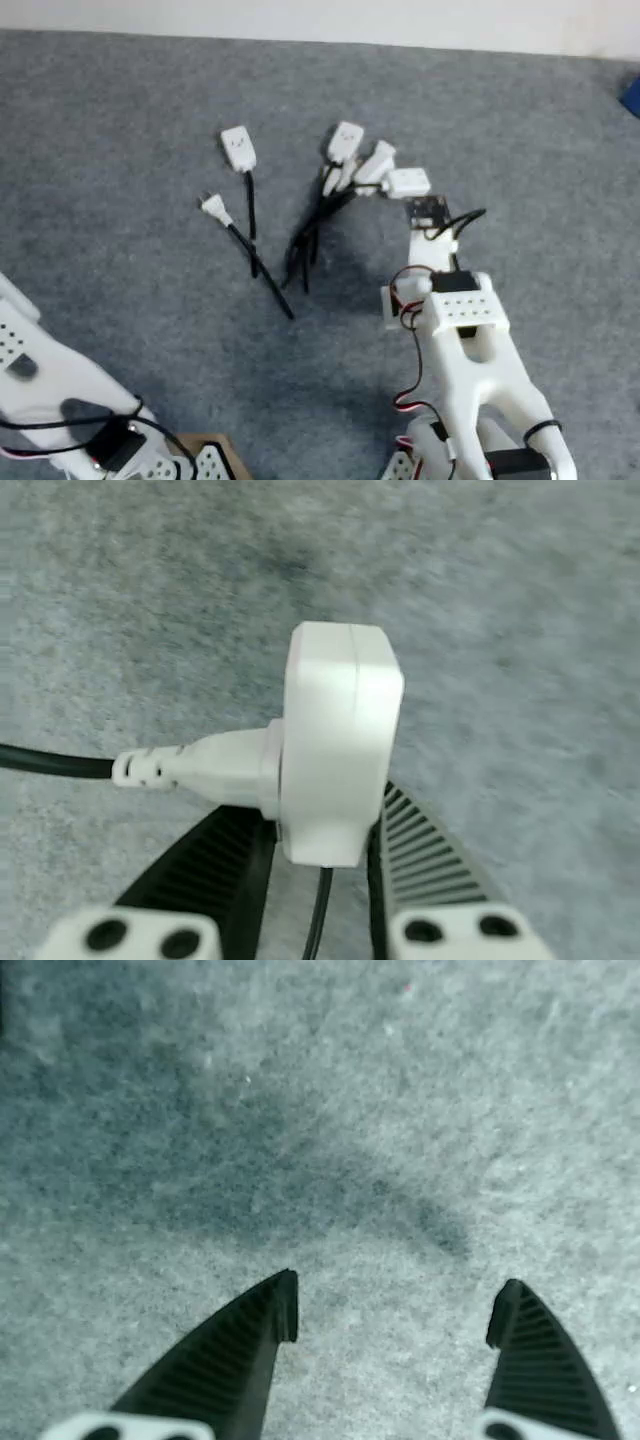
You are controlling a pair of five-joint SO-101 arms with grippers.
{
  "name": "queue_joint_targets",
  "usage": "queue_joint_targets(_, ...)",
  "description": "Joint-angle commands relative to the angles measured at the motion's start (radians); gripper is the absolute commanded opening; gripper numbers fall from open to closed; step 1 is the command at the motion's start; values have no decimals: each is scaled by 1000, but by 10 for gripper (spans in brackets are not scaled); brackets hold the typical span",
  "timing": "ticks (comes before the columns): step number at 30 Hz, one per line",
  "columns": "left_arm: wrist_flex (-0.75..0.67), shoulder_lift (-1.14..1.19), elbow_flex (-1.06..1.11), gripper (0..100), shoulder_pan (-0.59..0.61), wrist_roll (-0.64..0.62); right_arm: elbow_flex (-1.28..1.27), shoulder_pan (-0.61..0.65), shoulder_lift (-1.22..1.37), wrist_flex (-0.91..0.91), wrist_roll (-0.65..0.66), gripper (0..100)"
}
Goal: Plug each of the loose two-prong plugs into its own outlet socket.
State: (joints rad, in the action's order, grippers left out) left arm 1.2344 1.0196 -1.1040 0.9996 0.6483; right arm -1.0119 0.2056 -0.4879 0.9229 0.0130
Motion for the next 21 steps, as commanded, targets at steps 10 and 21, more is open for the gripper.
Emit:
queue_joint_targets(10, 221, 108, -366, 258, 93, -5, 21, -12, -10, 5, 15, 299)
queue_joint_targets(21, 437, 81, -562, 253, 36, -233, 19, -12, -8, 5, 15, 299)
